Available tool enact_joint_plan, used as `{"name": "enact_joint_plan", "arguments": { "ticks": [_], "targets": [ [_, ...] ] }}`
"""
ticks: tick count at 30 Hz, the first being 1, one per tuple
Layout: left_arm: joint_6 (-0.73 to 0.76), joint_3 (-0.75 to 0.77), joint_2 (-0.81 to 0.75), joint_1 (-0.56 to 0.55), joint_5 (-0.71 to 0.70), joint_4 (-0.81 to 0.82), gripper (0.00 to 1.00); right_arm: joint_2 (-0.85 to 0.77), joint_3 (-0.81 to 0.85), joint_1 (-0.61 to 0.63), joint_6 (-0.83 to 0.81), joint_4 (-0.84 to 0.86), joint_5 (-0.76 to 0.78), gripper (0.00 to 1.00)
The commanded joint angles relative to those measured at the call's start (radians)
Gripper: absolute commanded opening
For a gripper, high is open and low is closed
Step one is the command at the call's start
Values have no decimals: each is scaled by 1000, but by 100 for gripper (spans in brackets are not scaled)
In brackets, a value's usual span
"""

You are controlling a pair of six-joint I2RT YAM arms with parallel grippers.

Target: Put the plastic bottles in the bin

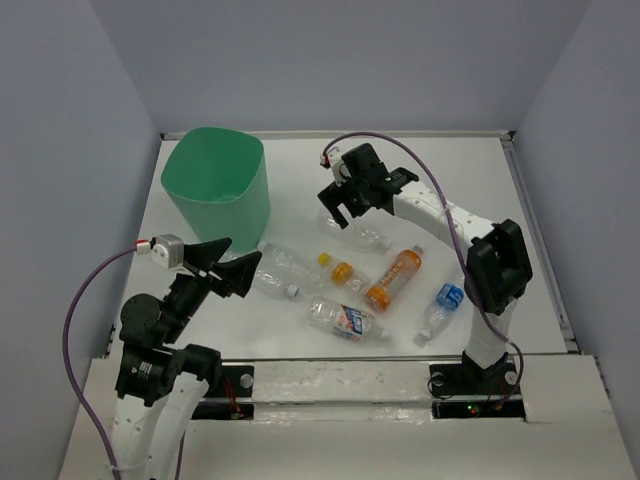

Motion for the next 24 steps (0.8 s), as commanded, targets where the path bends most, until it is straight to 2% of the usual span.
{"name": "enact_joint_plan", "arguments": {
  "ticks": [1,10,16,22,24],
  "targets": [
    [11,15,-11,-11,13,39,99,118,138,8,-78,-83,-50,97],
    [8,19,-17,-14,-17,28,99,307,277,8,-144,-101,-114,97],
    [20,30,-1,-17,-31,21,99,410,379,8,-200,-89,-99,86],
    [29,53,11,-39,-86,-2,99,442,425,8,-238,-63,-25,53],
    [44,67,18,-53,-106,-2,99,415,423,8,-238,-25,39,49]
  ]
}}
